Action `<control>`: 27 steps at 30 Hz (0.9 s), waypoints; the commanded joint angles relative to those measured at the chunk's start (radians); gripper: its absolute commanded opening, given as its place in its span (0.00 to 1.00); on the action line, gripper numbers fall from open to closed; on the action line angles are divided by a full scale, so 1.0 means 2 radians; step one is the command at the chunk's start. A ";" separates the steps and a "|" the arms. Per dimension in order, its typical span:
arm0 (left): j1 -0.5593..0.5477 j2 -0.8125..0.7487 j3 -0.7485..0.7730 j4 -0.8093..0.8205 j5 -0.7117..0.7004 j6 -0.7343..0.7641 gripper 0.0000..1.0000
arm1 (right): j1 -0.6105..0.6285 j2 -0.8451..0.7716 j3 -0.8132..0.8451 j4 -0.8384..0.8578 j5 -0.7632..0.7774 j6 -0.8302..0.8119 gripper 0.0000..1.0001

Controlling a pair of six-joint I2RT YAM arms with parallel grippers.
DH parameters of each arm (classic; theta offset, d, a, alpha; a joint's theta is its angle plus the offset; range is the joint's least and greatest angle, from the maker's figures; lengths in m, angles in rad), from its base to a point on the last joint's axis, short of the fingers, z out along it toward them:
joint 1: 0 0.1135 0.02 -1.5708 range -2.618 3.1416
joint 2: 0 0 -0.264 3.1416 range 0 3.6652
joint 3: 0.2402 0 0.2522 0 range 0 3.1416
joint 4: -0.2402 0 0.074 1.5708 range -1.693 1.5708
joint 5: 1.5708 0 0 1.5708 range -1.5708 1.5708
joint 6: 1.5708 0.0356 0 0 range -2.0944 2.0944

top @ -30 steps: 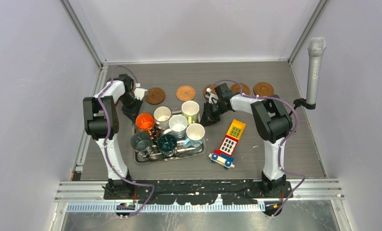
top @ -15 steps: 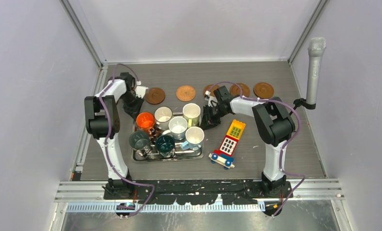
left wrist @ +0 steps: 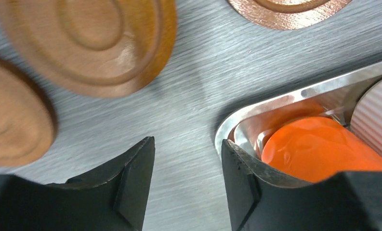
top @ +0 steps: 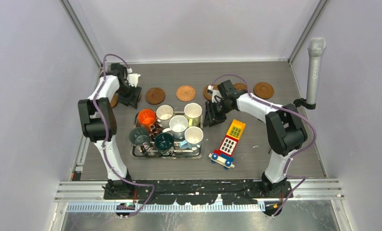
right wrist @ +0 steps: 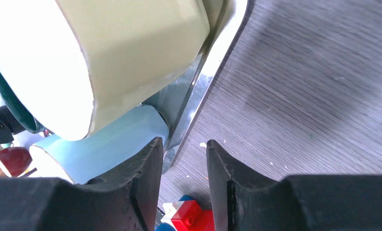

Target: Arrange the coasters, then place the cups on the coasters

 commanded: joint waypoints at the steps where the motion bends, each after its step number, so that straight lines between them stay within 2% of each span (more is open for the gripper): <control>1: 0.015 -0.078 0.014 0.005 0.001 -0.010 0.57 | -0.005 -0.050 0.023 -0.028 0.036 -0.034 0.47; 5: 0.034 -0.151 -0.017 0.008 -0.001 -0.027 0.71 | -0.008 -0.080 0.026 -0.031 0.063 -0.046 0.55; 11: 0.052 -0.273 -0.081 -0.017 0.001 -0.072 0.98 | -0.009 -0.113 0.036 -0.031 0.091 -0.064 0.64; 13: 0.052 -0.315 -0.099 -0.040 0.001 -0.105 1.00 | -0.009 -0.118 0.040 -0.031 0.099 -0.069 0.67; 17: 0.048 -0.351 -0.116 -0.139 0.061 -0.098 1.00 | -0.010 -0.113 0.057 -0.043 0.116 -0.076 0.75; 20: 0.019 -0.354 -0.140 -0.199 0.019 -0.123 1.00 | -0.009 -0.110 0.060 -0.042 0.114 -0.079 0.75; 24: -0.008 -0.393 -0.197 -0.176 -0.031 -0.129 1.00 | -0.009 -0.104 0.062 -0.043 0.110 -0.081 0.75; 27: -0.030 -0.387 -0.200 -0.175 -0.043 -0.127 1.00 | -0.009 -0.097 0.066 -0.045 0.108 -0.081 0.75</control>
